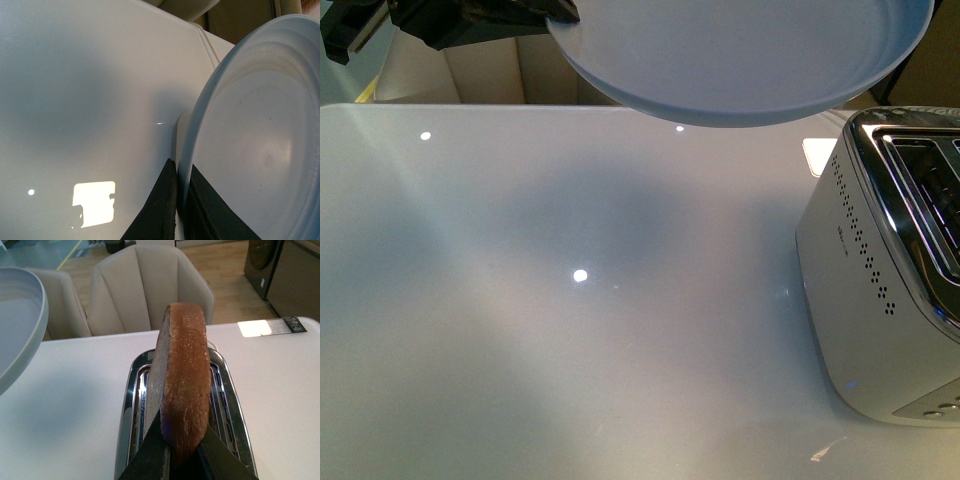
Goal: Left arm holds plate, right arm toasts bread
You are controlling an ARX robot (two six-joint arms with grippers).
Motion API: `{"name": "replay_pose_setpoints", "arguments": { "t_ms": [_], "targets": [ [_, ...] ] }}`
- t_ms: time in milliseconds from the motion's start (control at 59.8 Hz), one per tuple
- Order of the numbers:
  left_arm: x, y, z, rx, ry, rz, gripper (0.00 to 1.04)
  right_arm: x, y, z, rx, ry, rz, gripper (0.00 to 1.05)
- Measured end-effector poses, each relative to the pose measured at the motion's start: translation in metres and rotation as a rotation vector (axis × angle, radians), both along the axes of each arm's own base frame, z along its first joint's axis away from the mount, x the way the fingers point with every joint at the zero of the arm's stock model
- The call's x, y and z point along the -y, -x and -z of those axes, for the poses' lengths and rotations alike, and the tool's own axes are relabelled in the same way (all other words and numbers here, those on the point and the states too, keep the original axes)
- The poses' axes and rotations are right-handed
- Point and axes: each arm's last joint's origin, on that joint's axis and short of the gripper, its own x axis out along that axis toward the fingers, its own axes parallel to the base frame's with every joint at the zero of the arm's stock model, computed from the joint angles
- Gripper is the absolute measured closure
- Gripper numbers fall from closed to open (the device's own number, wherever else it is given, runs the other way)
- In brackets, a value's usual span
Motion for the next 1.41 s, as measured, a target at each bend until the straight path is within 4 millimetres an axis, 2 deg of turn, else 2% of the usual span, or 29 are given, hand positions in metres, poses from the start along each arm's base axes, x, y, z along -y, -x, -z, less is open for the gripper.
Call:
{"name": "replay_pose_setpoints", "arguments": {
  "t_ms": [201, 585, 769, 920, 1071, 1321, 1405],
  "targets": [
    [0.000, 0.000, 0.000, 0.000, 0.000, 0.000, 1.01, -0.003, -0.015, 0.011, -0.027, 0.052, -0.035, 1.01],
    [0.000, 0.000, 0.000, 0.000, 0.000, -0.001, 1.01, -0.005, -0.033, 0.029, -0.052, 0.155, -0.053, 1.01],
    [0.000, 0.000, 0.000, 0.000, 0.000, 0.000, 1.01, -0.005, -0.040, 0.033, -0.065, 0.152, -0.060, 1.01],
    [0.000, 0.000, 0.000, 0.000, 0.000, 0.000, 1.01, -0.004, -0.047, 0.044, -0.119, 0.148, -0.078, 1.01],
    [0.000, 0.000, 0.000, 0.001, 0.000, -0.001, 1.01, -0.001, -0.058, 0.042, -0.122, 0.146, -0.072, 1.01],
    [0.000, 0.000, 0.000, 0.000, 0.000, 0.000, 1.01, -0.005, -0.060, 0.041, -0.125, 0.145, -0.078, 1.01],
    [0.000, 0.000, 0.000, 0.001, 0.000, -0.001, 1.01, -0.010, -0.056, 0.046, -0.136, 0.140, -0.087, 1.01]
  ]
}}
